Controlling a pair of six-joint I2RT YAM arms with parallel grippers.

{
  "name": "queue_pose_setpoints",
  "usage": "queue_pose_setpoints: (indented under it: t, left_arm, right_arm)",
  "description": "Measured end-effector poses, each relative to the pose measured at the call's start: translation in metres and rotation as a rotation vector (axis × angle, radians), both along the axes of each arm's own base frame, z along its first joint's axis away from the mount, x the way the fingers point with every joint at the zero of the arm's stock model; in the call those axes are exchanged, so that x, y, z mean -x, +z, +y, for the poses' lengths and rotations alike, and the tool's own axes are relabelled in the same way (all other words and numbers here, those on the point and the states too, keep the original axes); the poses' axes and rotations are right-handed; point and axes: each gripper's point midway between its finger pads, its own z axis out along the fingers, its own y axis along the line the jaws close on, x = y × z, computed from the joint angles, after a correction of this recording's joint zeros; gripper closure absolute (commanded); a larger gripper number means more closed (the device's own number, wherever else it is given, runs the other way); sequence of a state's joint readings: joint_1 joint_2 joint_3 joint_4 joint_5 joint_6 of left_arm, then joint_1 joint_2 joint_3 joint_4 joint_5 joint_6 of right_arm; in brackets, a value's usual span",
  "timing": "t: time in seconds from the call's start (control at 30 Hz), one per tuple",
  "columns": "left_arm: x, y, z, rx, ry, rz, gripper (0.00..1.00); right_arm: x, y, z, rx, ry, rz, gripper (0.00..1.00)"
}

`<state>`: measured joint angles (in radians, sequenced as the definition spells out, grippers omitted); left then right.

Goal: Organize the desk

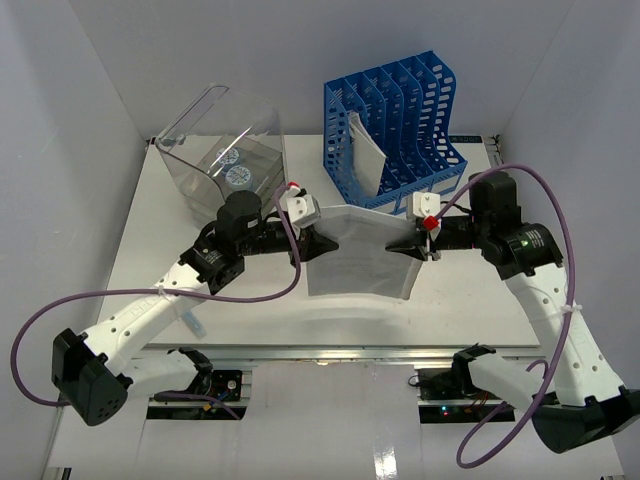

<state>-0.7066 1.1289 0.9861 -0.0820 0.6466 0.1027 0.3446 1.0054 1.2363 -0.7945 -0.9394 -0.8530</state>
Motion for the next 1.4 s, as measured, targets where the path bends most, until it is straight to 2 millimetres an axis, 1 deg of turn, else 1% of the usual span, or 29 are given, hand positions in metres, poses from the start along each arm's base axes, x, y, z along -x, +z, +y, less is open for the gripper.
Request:
queue_pose_setpoints:
  t: [0.1,0.13,0.27,0.4,0.6,0.7,0.77,0.87,0.93,1.0,1.13,1.23,1.4]
  left_arm:
    - [-0.001,0.005,0.008,0.022,0.051,-0.021,0.22]
    - [0.0,0.006,0.011,0.03,0.067,-0.029,0.18]
    - [0.002,0.014,0.025,0.072,0.135,-0.068,0.13]
    - [0.0,0.015,0.034,0.086,0.186,-0.085,0.06]
    - [-0.006,0.01,0.046,0.084,0.266,-0.099,0.04]
    - [-0.009,0.009,0.058,0.084,0.328,-0.109,0.04]
    - [-0.009,0.009,0.068,0.088,0.376,-0.114,0.02]
    - [0.002,0.013,0.088,0.121,0.429,-0.121,0.02]
    - [0.012,0.02,0.1,0.168,0.453,-0.124,0.02]
    - [0.022,0.021,0.11,0.199,0.465,-0.115,0.02]
    - [0.042,0.027,0.13,0.259,0.486,-0.095,0.02]
    - [0.054,0.031,0.14,0.294,0.493,-0.083,0.02]
    - [0.066,0.03,0.151,0.314,0.5,-0.061,0.02]
  right_arm:
    - [-0.009,0.007,-0.004,-0.003,-0.075,-0.031,0.92]
    - [-0.012,0.01,-0.005,-0.007,-0.101,-0.039,0.92]
    - [-0.023,0.021,-0.009,-0.029,-0.181,-0.059,0.92]
    - [-0.031,0.026,-0.01,-0.046,-0.226,-0.061,0.92]
    - [-0.042,0.027,-0.012,-0.053,-0.281,-0.049,0.92]
    - [-0.051,0.028,-0.016,-0.056,-0.33,-0.055,0.92]
    - [-0.061,0.031,-0.02,-0.069,-0.381,-0.066,0.92]
    - [-0.077,0.032,-0.025,-0.092,-0.457,-0.082,0.92]
    - [-0.09,0.032,-0.03,-0.113,-0.519,-0.097,0.92]
    - [-0.101,0.03,-0.035,-0.13,-0.569,-0.105,0.92]
    - [-0.126,0.028,-0.051,-0.165,-0.684,-0.122,0.92]
    - [-0.14,0.032,-0.065,-0.184,-0.765,-0.147,0.92]
    - [-0.154,0.045,-0.081,-0.217,-0.851,-0.19,0.92]
